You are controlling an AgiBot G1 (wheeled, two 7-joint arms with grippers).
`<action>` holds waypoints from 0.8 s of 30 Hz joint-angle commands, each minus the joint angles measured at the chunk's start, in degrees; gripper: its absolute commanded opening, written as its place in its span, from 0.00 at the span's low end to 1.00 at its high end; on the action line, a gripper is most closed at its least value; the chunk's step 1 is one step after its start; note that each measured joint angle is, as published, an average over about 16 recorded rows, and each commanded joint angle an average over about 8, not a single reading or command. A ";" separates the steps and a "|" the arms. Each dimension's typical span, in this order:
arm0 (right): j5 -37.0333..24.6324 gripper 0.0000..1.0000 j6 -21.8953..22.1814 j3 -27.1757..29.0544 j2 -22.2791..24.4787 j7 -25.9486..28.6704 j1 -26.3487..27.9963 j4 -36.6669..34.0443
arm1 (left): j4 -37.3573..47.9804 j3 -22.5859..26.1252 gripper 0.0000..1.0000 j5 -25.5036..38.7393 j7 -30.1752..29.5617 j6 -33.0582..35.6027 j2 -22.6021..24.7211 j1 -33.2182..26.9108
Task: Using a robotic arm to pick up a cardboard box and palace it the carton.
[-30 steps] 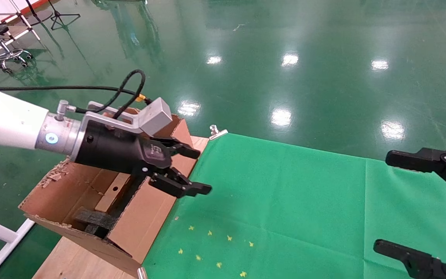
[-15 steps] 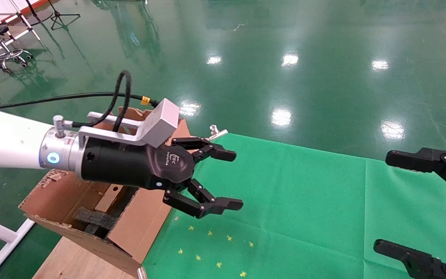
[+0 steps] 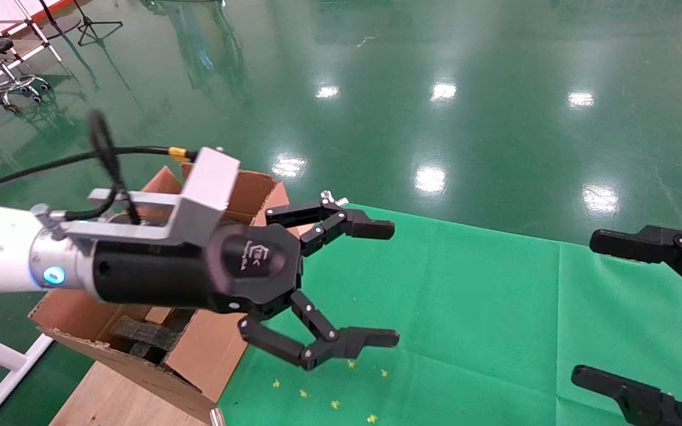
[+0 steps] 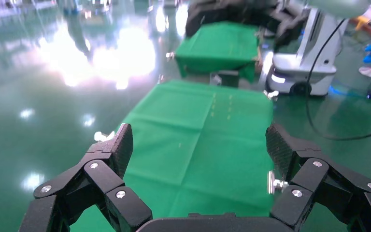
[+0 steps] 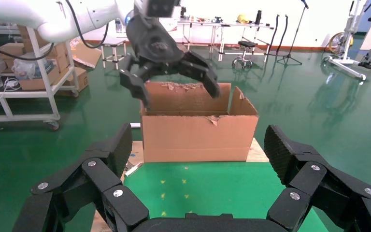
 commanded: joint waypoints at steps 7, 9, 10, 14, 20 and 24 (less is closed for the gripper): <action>0.01 1.00 0.01 0.00 0.00 0.00 -0.01 -0.01 | -3.56 -6.44 1.00 -5.43 3.93 0.16 0.20 6.45; 0.01 1.00 0.02 0.00 0.01 0.00 -0.01 -0.01 | -3.90 -7.04 1.00 -5.98 4.20 0.17 0.22 7.07; 0.02 1.00 0.02 0.00 0.01 0.00 -0.01 -0.02 | -4.05 -7.31 1.00 -6.23 4.32 0.18 0.23 7.35; 0.02 1.00 0.02 0.00 0.01 0.00 -0.01 -0.02 | -3.86 -6.97 1.00 -6.00 4.07 0.19 0.24 7.02; 0.02 1.00 0.02 0.00 0.01 -0.01 -0.01 -0.01 | -3.45 -6.25 1.00 -5.34 3.77 0.18 0.24 6.27; 0.02 1.00 0.02 0.00 0.01 0.00 -0.01 -0.01 | -3.28 -5.95 1.00 -5.05 3.65 0.18 0.23 5.97</action>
